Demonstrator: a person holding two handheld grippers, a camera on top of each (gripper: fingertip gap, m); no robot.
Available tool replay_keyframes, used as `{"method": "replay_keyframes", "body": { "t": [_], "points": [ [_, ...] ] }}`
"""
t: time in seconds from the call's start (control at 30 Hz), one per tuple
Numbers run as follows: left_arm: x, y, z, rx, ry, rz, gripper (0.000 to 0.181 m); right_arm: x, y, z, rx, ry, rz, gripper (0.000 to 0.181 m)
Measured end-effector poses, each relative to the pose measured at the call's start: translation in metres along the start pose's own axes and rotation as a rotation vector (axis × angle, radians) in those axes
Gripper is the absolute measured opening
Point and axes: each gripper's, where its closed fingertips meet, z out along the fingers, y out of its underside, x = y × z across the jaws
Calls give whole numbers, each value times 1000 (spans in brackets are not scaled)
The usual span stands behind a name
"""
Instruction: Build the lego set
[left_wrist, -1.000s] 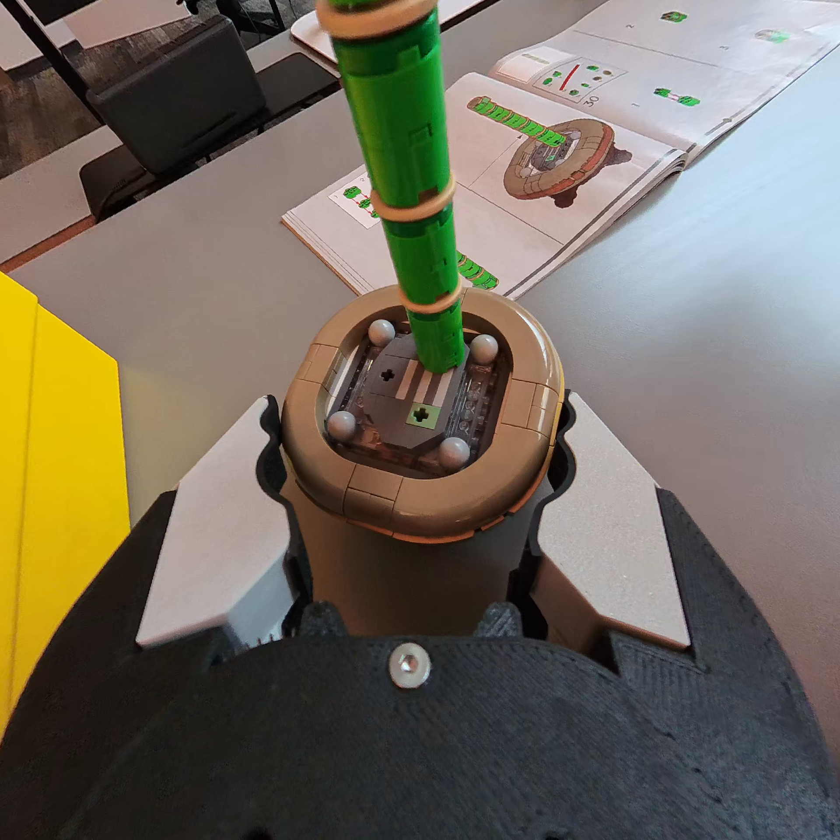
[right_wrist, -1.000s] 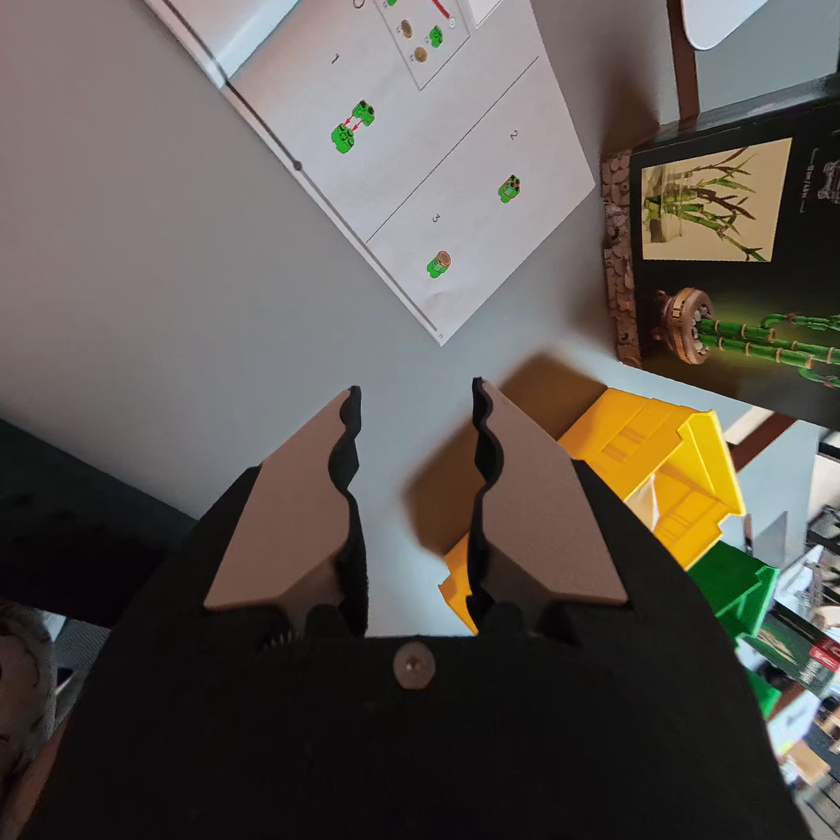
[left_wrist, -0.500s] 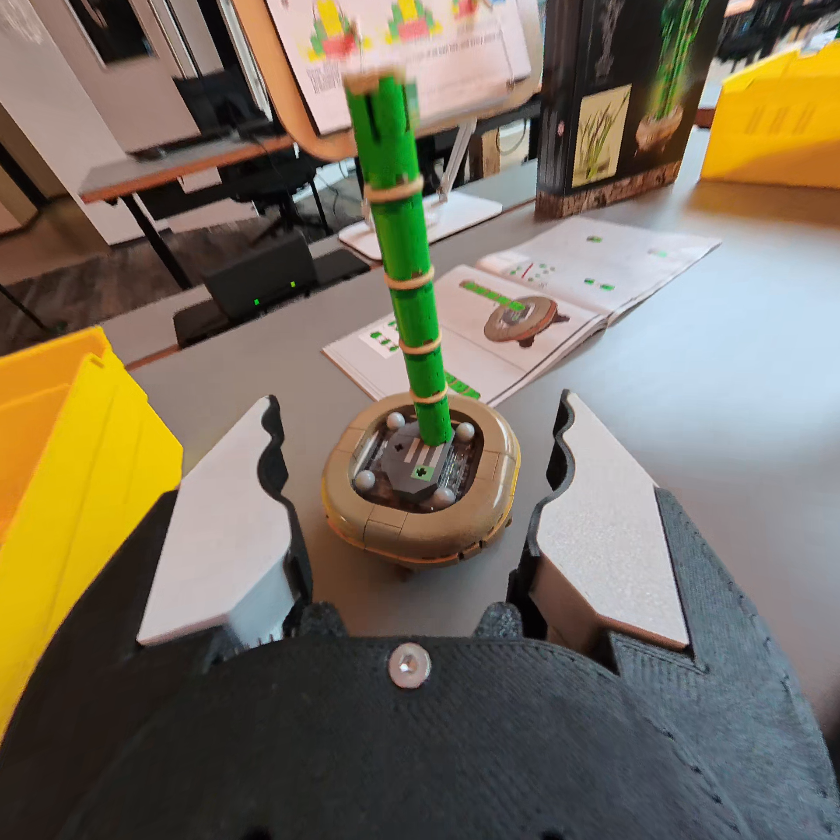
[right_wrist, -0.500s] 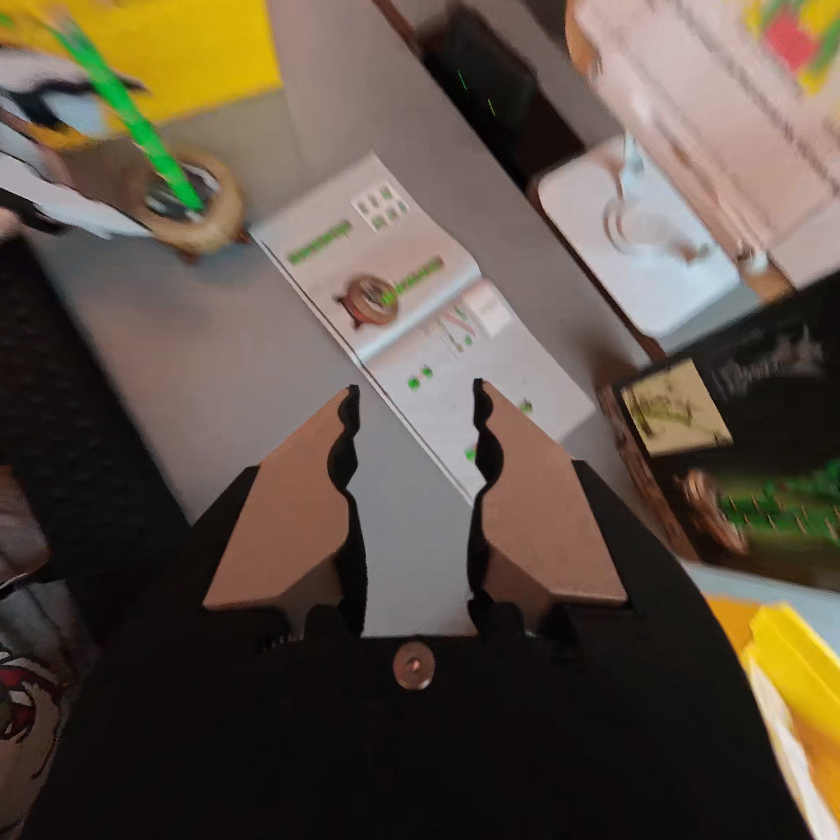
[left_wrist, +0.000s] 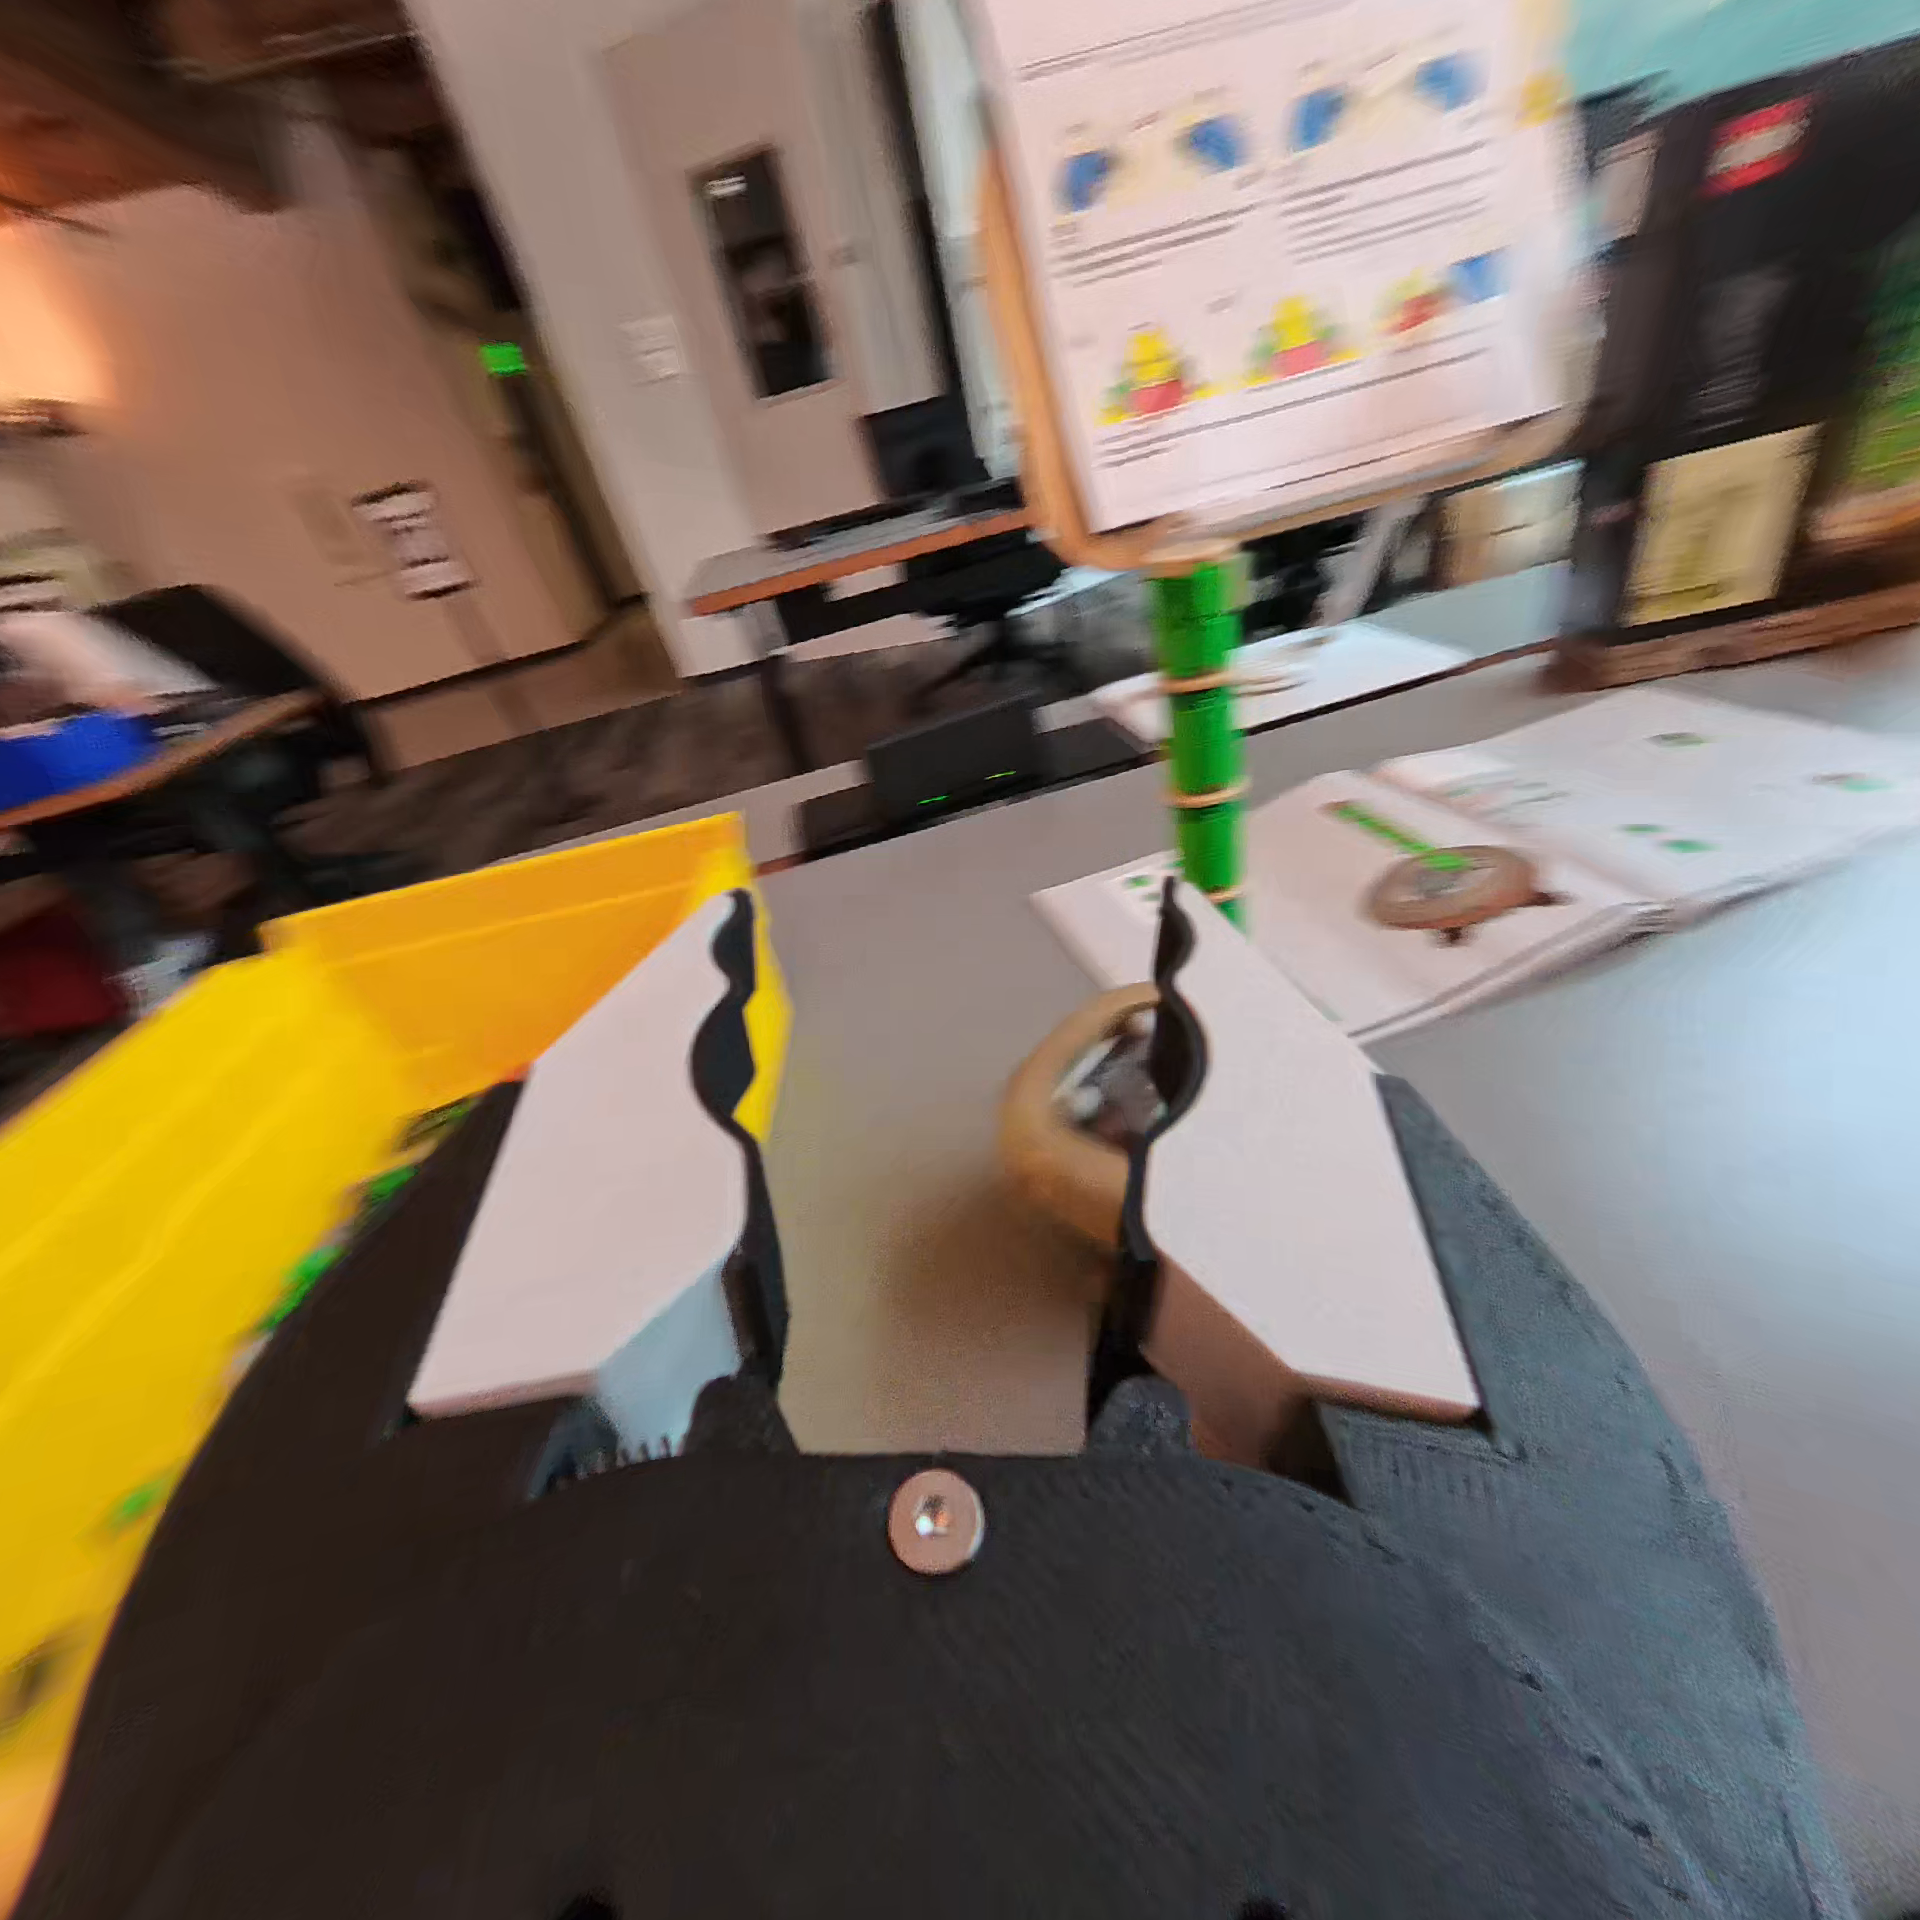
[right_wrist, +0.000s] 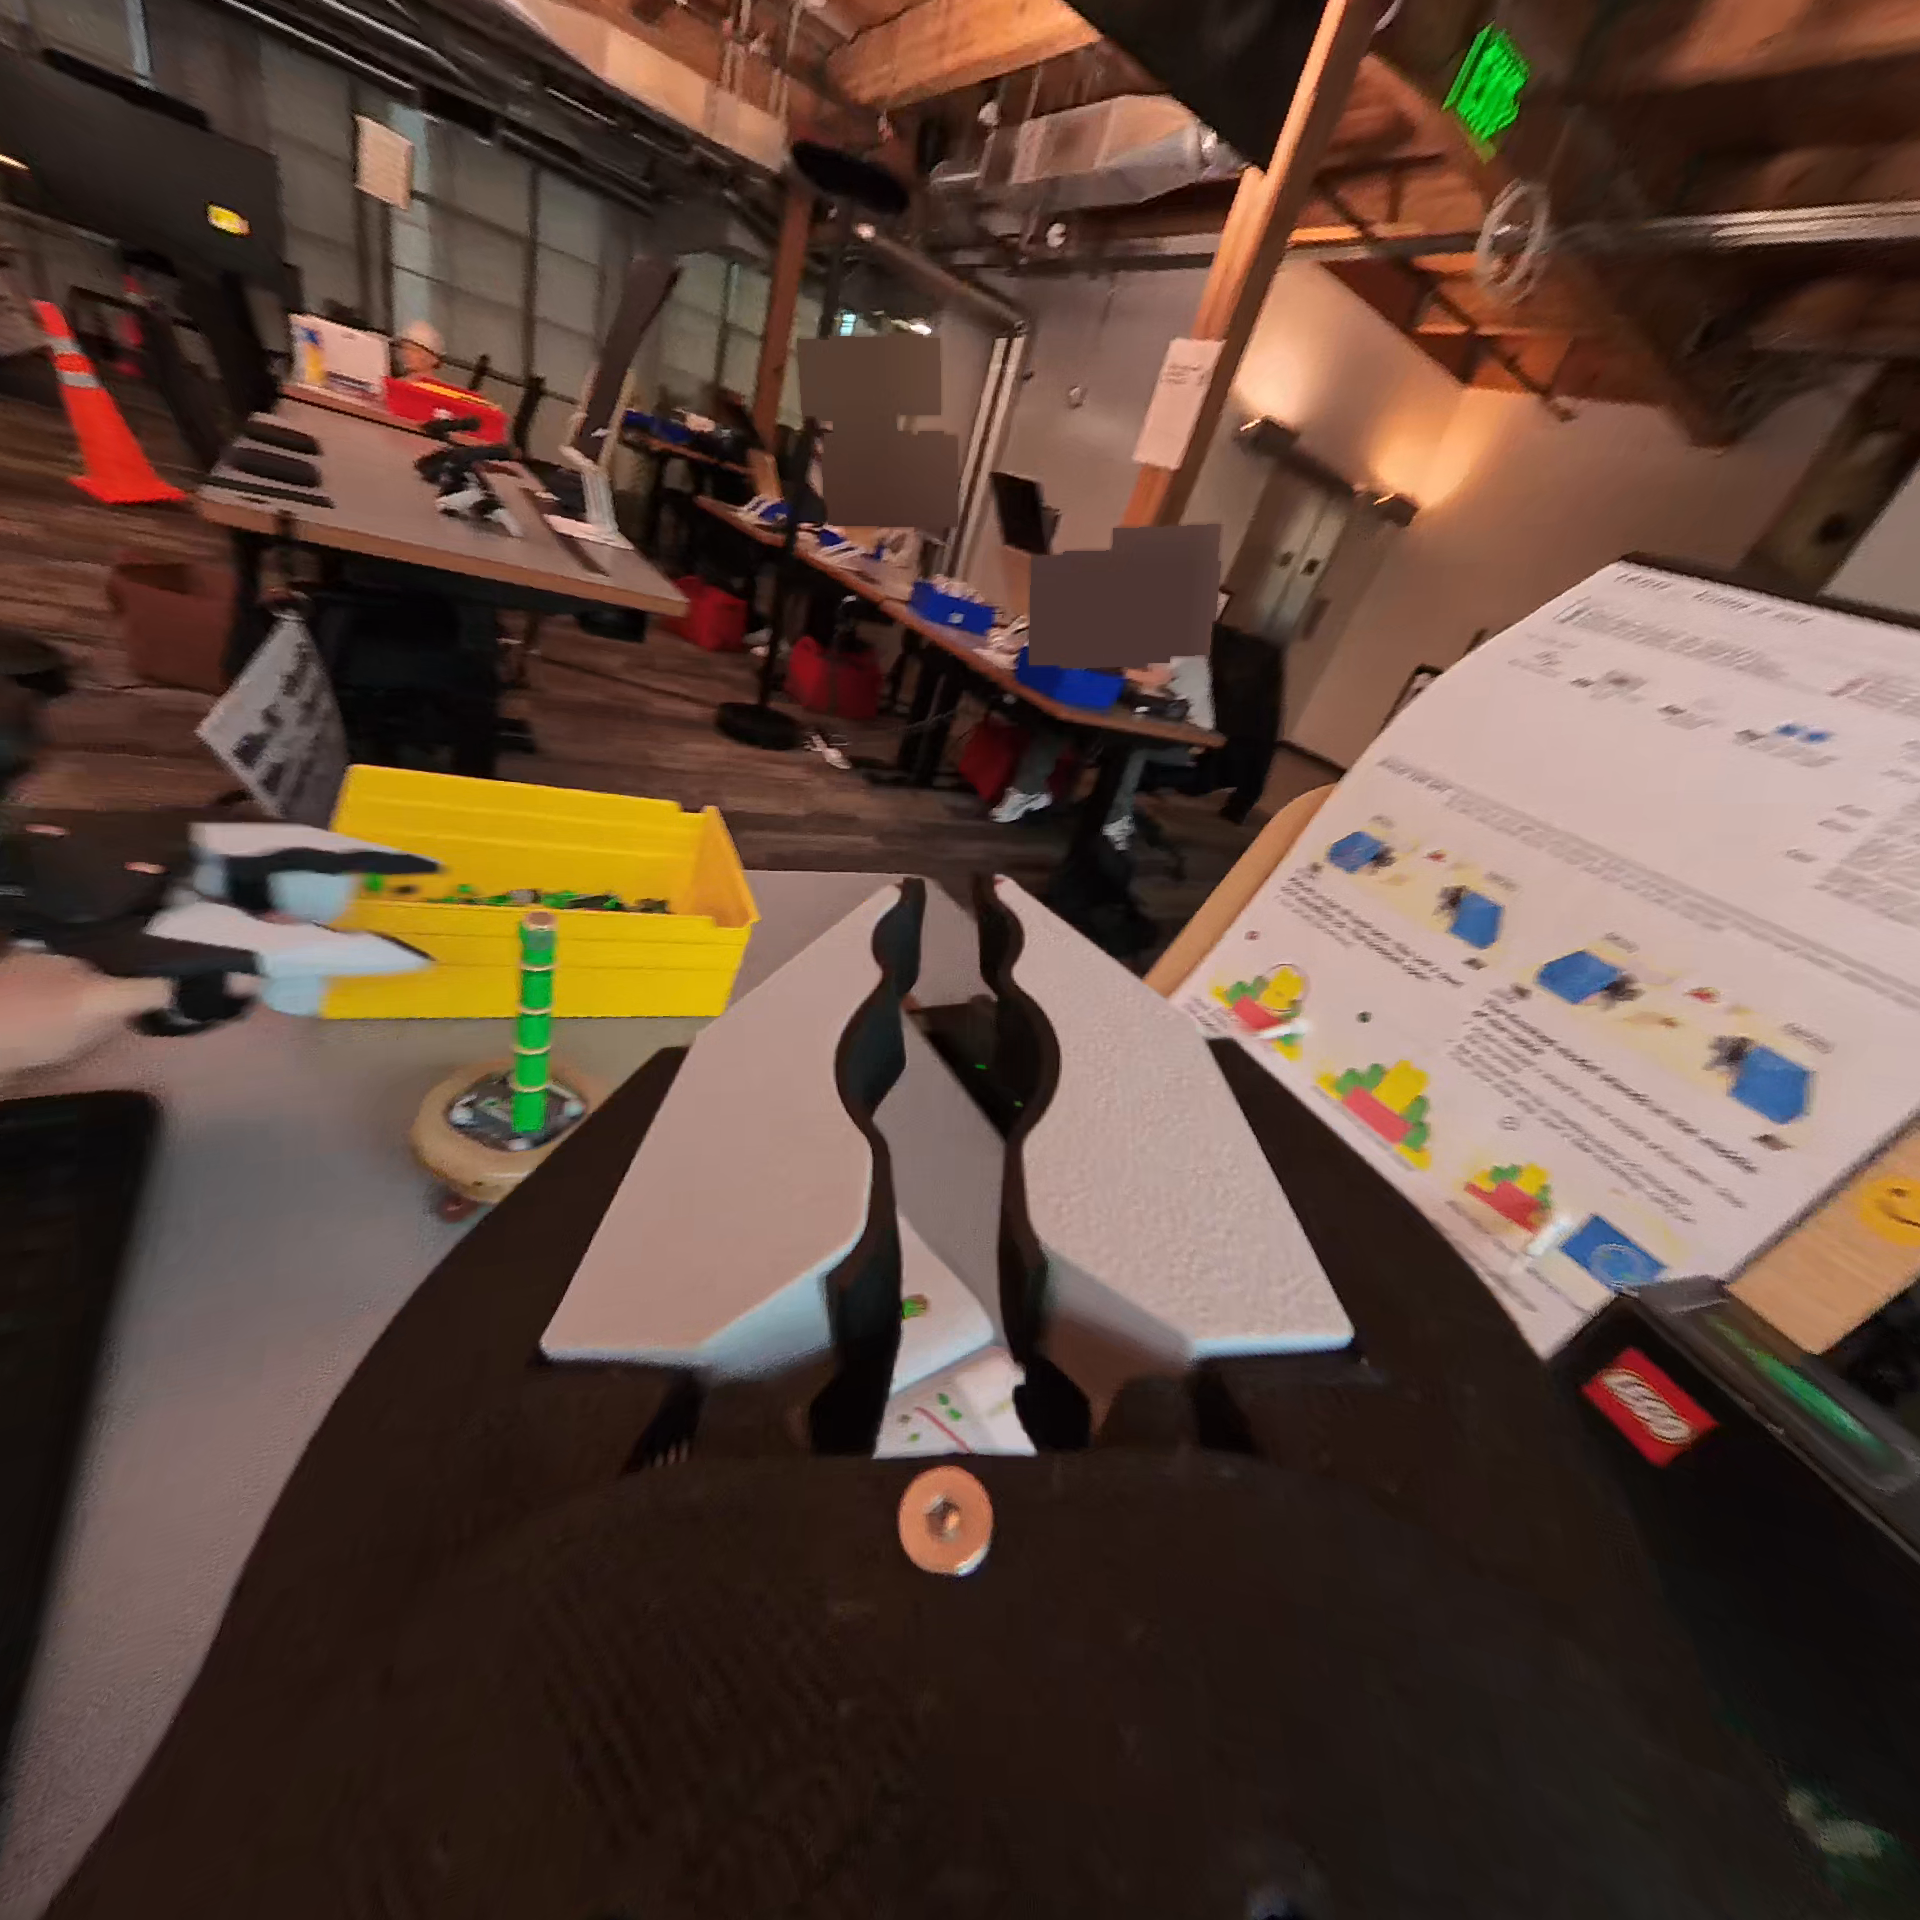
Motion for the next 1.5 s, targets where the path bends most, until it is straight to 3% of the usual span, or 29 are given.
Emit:
{"method": "replay_keyframes", "body": {
  "t": [0.1, 0.23, 0.33, 0.4, 0.53, 0.63, 0.8, 1.23, 1.33, 1.5],
  "points": [
    [-47, 5, -41, -28, -235, 116, 46, 18, 0, -12, -22, 118, -72, 10],
    [-91, 58, -64, -309, -307, 161, 63, 34, -2, -24, -30, 189, -79, 10],
    [-101, 71, -64, -313, -309, 111, 65, 36, -3, -26, -24, 193, -72, 10],
    [-103, 73, -59, -294, -297, 85, 60, 37, -1, -26, -43, 202, -84, 10],
    [-102, 102, -47, -439, -226, 13, 55, 28, 1, -23, -50, 141, -69, 10],
    [-86, 109, -41, -472, -82, -47, 21, 28, 3, -24, -47, 104, -32, 10],
    [-75, 108, -37, -479, -17, -77, 1, 39, 11, -28, -67, 109, 18, 10],
    [-56, 105, -26, -517, -19, -27, 3, 42, 35, -16, -161, 77, 37, 11],
    [-56, 104, -26, -507, -21, -34, 3, 28, 33, -15, -150, -11, 47, 12],
    [-55, 104, -27, -489, 2, -46, 5, 30, 34, -17, -164, 0, 45, 13]
  ]
}}
